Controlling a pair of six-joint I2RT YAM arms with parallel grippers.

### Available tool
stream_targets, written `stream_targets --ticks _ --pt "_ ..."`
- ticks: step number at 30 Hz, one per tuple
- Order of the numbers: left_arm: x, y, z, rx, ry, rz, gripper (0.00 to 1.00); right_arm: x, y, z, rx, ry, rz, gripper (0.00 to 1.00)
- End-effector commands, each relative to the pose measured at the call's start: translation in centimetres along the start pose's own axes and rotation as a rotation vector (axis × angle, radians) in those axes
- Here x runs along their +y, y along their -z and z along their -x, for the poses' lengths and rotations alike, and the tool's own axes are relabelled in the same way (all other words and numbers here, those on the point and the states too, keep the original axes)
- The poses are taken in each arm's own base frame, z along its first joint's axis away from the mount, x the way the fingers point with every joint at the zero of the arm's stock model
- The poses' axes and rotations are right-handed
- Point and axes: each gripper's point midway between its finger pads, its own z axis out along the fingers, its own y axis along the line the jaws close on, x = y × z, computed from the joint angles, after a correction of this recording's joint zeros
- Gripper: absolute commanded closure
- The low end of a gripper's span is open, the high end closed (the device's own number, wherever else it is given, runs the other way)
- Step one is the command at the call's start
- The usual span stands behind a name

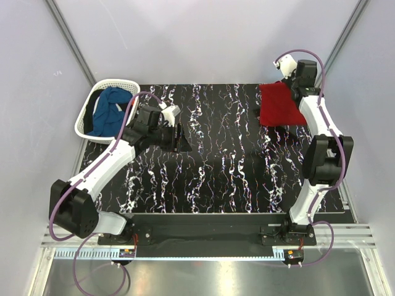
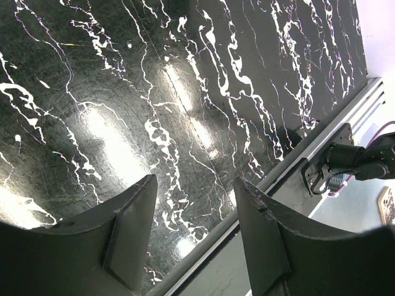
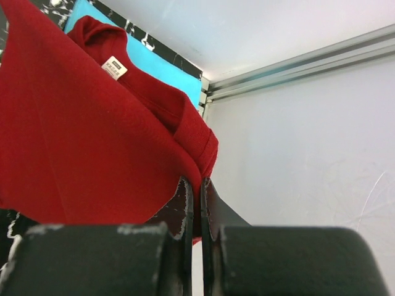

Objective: Fold and stack the t-shirts
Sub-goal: Neatly place the folded tshirt to the corner

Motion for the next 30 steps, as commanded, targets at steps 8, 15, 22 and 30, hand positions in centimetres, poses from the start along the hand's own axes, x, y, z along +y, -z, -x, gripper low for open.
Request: stream_targets --ticks 8,15,22,30 --pt "-0.4 -0.3 0.5 -0.014 -0.003 -0.042 0.42 -5.6 -3.0 1.2 -0.098 -0.022 -0.126 1.0" --pt "0.1 -1.0 0.1 0.016 0.024 -0.047 0.41 -5.8 -5.6 0.5 -0.114 0.001 -0.132 1.0" --pt "0.4 -1.0 0.2 0.015 0.031 -0.041 0.41 -6.1 -3.9 2.3 -0.201 -0.044 -0.128 1.0" --pt "0.2 -0.7 0.3 0.003 0.026 -0.04 0.41 -8.0 -1.4 3.6 -0.227 -0.033 -0.172 1.0"
